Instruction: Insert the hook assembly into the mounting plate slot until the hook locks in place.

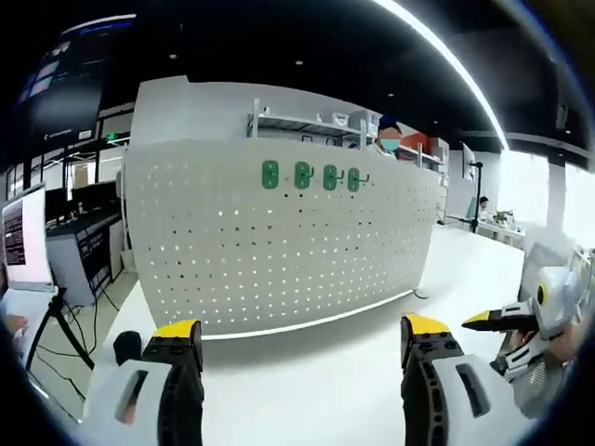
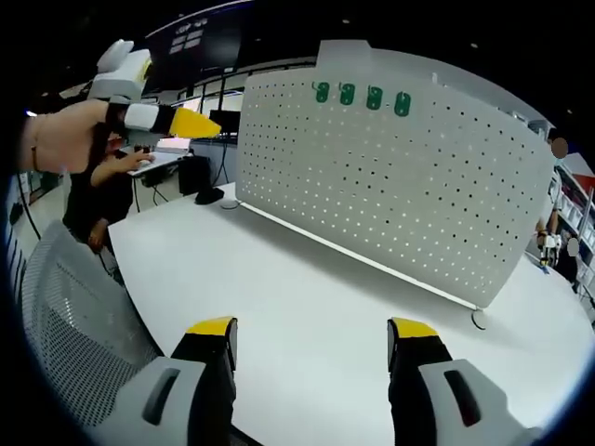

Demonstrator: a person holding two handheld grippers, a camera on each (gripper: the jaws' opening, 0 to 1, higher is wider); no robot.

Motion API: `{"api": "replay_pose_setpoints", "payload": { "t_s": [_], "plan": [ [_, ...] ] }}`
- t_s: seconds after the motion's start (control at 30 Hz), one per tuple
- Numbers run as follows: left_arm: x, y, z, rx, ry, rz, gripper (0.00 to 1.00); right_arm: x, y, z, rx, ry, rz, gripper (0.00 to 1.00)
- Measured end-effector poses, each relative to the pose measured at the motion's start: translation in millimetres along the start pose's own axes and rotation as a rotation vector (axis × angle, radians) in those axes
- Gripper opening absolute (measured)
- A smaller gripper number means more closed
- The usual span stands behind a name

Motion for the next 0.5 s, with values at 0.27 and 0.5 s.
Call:
{"api": "replay_pose_setpoints", "payload": {
  "t_s": [0.27,0.5],
  "plan": [
    [8.7,-11.3,18,-0.002,-0.013,0.037,1.00,1,1.9,1,0.015,-0.009,0.008,0.63],
    [12.3,-23.7,31,-0.021,-0.010,0.061,1.00,0,2.0,1,0.015,-0.007,0.017,0.63]
  ]
}}
Point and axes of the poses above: the point that each gripper's makers call its tool centre point, and the gripper's own axes: z roughly backward along the fingers, x roughly to its right, y roughly out of its top, the point moved 7 cm from there along z, roughly backward along the fingers, and after that the axes turned 12 degrees about x, right-handed, at the moved point
